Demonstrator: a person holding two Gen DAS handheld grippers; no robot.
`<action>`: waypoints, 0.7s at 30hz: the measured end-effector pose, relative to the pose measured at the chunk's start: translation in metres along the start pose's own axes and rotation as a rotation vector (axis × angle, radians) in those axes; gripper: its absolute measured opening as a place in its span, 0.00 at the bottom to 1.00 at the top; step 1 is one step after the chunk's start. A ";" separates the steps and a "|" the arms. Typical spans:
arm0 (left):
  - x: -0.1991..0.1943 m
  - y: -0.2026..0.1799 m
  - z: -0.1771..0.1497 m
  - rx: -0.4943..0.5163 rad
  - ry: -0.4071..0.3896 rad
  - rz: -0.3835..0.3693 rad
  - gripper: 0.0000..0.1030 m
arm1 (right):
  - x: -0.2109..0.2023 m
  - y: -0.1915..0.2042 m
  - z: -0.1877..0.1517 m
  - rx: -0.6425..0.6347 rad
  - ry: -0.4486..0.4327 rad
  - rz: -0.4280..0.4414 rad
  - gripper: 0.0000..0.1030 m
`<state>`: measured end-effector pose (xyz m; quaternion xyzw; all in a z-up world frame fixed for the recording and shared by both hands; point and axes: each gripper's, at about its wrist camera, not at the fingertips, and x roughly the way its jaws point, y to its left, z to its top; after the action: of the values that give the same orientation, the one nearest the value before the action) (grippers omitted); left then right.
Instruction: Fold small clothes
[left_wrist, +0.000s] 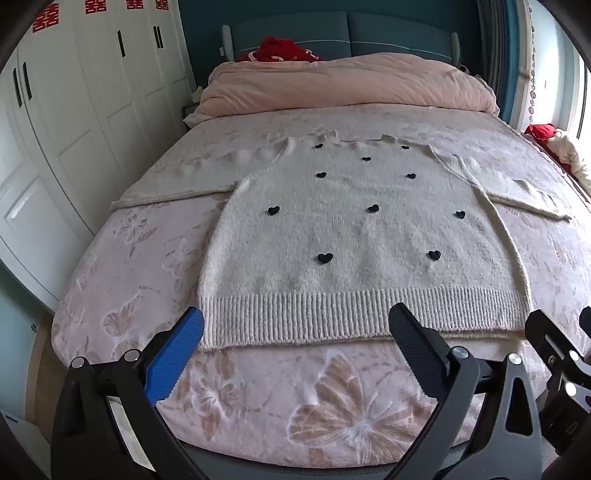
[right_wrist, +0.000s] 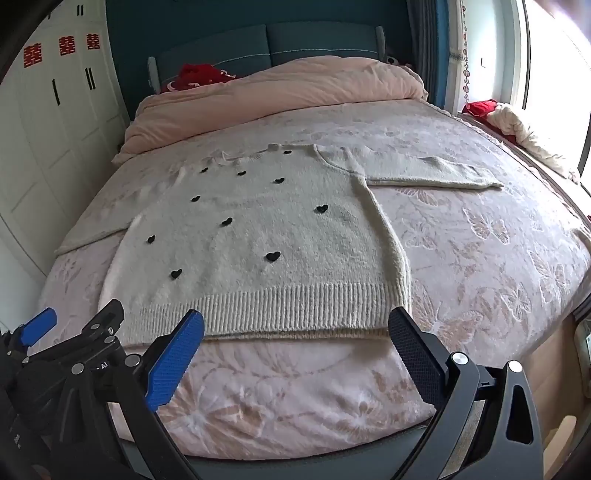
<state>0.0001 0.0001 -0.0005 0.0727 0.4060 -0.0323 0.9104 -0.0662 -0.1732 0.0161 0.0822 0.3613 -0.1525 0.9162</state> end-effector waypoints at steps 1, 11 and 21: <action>0.000 0.000 0.000 0.000 0.001 0.000 0.95 | 0.000 0.000 0.000 0.001 0.000 0.000 0.95; 0.001 -0.002 -0.003 -0.017 -0.039 -0.014 0.95 | 0.002 -0.001 0.000 0.001 0.002 0.003 0.95; -0.007 -0.001 0.003 -0.022 -0.069 -0.029 0.95 | 0.000 0.001 -0.002 0.000 -0.001 0.006 0.95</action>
<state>-0.0028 -0.0010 0.0062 0.0557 0.3758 -0.0434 0.9240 -0.0668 -0.1722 0.0148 0.0833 0.3605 -0.1497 0.9169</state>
